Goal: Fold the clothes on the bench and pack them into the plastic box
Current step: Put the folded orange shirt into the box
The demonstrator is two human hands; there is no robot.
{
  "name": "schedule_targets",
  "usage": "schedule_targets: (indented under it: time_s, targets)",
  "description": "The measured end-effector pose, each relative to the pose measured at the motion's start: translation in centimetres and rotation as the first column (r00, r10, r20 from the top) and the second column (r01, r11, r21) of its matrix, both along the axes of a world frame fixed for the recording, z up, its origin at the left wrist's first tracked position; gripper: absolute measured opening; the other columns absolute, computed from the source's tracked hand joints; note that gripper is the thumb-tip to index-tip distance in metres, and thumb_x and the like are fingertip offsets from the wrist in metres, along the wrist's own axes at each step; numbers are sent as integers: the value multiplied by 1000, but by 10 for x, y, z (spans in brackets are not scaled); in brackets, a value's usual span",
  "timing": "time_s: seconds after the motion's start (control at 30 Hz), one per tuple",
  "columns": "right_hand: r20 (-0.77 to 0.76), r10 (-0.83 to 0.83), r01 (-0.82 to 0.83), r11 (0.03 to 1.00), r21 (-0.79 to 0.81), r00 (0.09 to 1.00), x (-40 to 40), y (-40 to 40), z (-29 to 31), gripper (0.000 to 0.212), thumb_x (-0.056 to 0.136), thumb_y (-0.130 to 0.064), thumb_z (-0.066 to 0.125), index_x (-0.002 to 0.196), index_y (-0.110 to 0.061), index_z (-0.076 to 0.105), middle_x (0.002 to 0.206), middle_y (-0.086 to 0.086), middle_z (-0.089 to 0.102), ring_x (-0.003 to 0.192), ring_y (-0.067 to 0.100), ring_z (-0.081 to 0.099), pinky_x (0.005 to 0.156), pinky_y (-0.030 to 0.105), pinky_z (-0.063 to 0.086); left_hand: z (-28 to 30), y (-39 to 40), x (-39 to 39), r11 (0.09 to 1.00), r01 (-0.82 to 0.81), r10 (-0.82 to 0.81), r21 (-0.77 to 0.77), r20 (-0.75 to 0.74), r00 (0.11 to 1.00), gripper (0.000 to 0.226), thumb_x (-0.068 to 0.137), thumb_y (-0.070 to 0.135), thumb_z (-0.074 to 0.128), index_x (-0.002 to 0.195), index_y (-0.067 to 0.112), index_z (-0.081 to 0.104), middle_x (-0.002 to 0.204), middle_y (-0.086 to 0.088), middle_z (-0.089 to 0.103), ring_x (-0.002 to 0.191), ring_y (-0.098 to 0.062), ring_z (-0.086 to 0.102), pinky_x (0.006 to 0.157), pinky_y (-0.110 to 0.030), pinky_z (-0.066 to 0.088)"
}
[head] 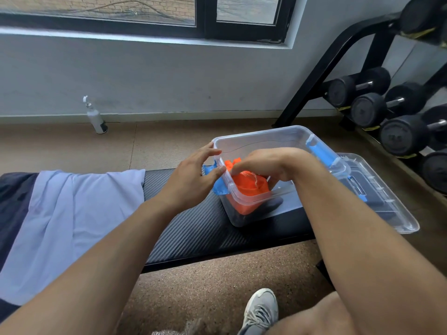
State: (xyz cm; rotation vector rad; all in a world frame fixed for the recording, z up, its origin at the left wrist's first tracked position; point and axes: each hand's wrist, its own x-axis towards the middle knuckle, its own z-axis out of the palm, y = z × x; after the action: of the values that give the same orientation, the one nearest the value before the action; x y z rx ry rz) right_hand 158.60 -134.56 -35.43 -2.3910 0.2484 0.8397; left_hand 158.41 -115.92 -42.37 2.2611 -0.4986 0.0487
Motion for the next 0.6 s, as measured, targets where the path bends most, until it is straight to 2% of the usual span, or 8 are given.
schedule_targets:
  time_s: [0.13,0.23,0.3,0.4,0.47,0.5,0.57,0.6]
  targets:
    - [60,49,-43,994,-102,997,5,5,-9,55,86,-37,74,130,-13,53,120,9,63,101,29,66,85,41,58,0,1,1,1000,5,-4,9,-6,1000,47,98,39,60,143,29,51,162,9,35,146,-16,37,116,-37,32]
    - [153,13,8,990,-141,988,8,2,-20,38,81,-28,74,114,-12,65,108,10,70,92,26,69,80,40,57,0,1,1,1000,7,-7,8,-9,1000,47,98,40,60,143,30,51,162,9,35,146,-16,37,116,-37,31]
    - [171,-85,98,993,-66,982,7,-5,-18,29,83,-22,69,110,-13,67,105,10,70,92,26,69,78,39,56,1,1,1,1000,4,-4,12,-6,1000,47,98,40,60,143,29,51,161,9,36,146,-16,38,116,-36,31]
    - [227,-326,295,942,162,918,4,-22,-10,20,86,-11,61,105,-13,65,100,9,68,92,24,66,81,39,54,2,0,0,1000,3,-3,12,-6,1000,47,98,40,59,143,28,51,161,9,37,145,-15,38,117,-36,31]
    - [231,-431,360,885,294,872,3,-24,-10,12,86,-6,55,95,-12,60,88,9,60,81,22,60,73,37,48,2,1,0,1000,0,0,15,-2,1000,46,98,39,60,143,28,52,160,8,37,145,-15,39,115,-34,31]
    - [212,-416,346,888,301,884,1,-21,-11,10,87,-4,52,90,-11,58,81,9,56,73,21,57,68,36,45,2,1,0,1000,-2,2,14,-2,1000,46,98,39,60,142,28,52,160,8,38,144,-15,40,113,-32,31]
    - [177,-247,231,967,105,953,-1,-12,-18,13,90,-5,47,90,-8,60,81,12,59,70,23,59,66,36,49,2,2,0,1000,-5,5,12,-5,1000,45,98,39,60,141,29,53,160,9,38,143,-16,41,110,-29,32]
    - [141,-123,131,990,-49,982,-2,-8,-20,19,93,-7,46,100,-5,64,91,14,64,79,26,63,74,38,53,3,1,0,1000,-5,5,14,-7,1000,45,98,39,60,141,29,53,160,9,38,143,-17,42,110,-29,32]
